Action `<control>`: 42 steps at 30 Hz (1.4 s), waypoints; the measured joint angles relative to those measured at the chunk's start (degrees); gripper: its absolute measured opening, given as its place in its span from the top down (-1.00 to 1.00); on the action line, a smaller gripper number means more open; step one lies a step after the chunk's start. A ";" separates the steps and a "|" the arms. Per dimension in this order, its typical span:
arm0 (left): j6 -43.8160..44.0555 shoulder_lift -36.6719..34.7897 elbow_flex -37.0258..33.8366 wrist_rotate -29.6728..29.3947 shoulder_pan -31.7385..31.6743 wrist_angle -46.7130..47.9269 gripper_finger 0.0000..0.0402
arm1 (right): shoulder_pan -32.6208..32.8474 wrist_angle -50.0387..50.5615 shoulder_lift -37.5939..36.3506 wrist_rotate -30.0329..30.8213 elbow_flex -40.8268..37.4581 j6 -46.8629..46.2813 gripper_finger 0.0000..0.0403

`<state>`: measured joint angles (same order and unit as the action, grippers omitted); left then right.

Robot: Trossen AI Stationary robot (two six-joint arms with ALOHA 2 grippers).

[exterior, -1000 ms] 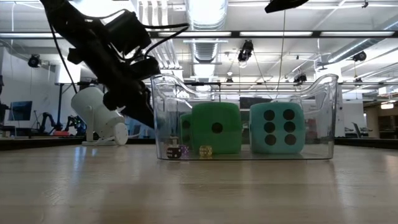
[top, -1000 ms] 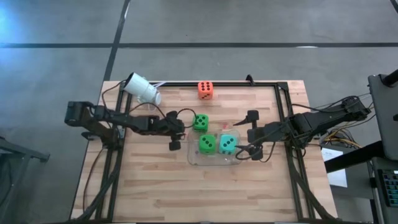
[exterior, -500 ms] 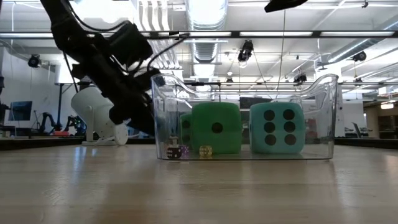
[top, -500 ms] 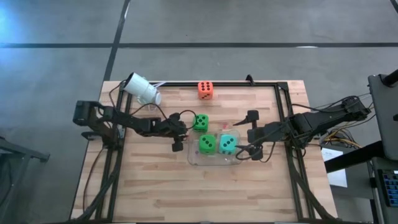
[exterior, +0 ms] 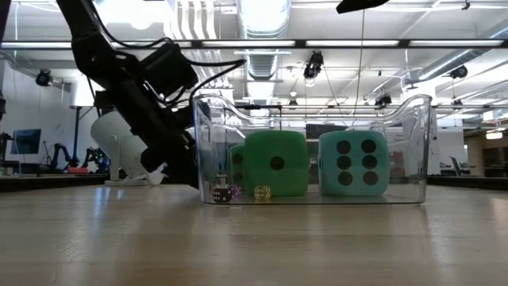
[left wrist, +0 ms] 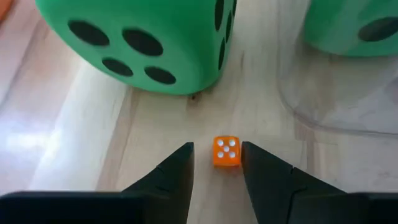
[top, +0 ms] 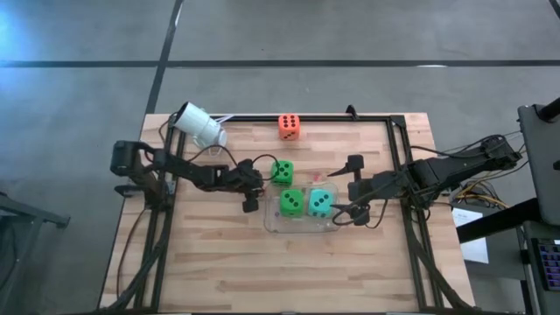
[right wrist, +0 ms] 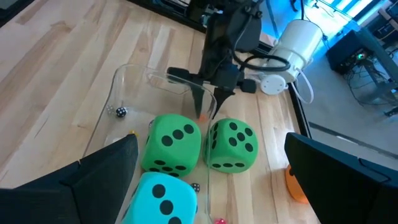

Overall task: Pick & Place Dice
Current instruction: Put the small orange die into the transparent bin

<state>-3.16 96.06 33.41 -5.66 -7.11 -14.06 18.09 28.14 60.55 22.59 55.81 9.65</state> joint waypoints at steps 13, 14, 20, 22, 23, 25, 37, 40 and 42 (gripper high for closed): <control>0.76 1.57 0.11 1.03 0.00 -1.60 0.45 | 0.01 -0.09 0.00 0.00 0.00 0.65 -0.99; 0.78 1.57 0.11 1.12 0.00 -1.58 0.48 | 0.01 -0.09 0.00 0.00 0.00 0.67 -0.99; 0.59 1.57 0.13 1.30 0.04 -1.37 0.68 | 0.02 -0.11 0.00 0.00 0.00 0.65 -0.99; 0.58 1.57 0.13 1.26 0.04 -1.34 0.74 | 0.02 -0.13 0.00 0.00 0.00 0.67 -0.99; 0.57 1.57 0.13 1.26 0.07 -1.33 0.75 | 0.02 -0.13 0.00 0.00 0.00 0.67 -0.99; 0.59 1.38 0.13 1.19 0.11 -1.21 0.75 | 0.01 -0.13 0.00 0.00 0.00 0.65 -0.99; 0.53 -9.32 1.79 0.68 0.17 8.81 0.70 | 0.00 -0.15 0.00 0.00 0.00 0.44 -0.99; 0.35 -14.00 2.00 -1.03 0.17 11.36 0.69 | 0.00 -0.13 0.00 0.00 0.00 0.44 -0.99; 0.09 -17.15 1.95 -2.85 0.21 13.69 0.69 | 0.00 -0.11 0.00 0.00 0.00 0.44 -0.99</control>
<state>-3.07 78.91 35.35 -8.51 -6.91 -0.37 18.09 28.03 60.55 22.59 55.81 10.09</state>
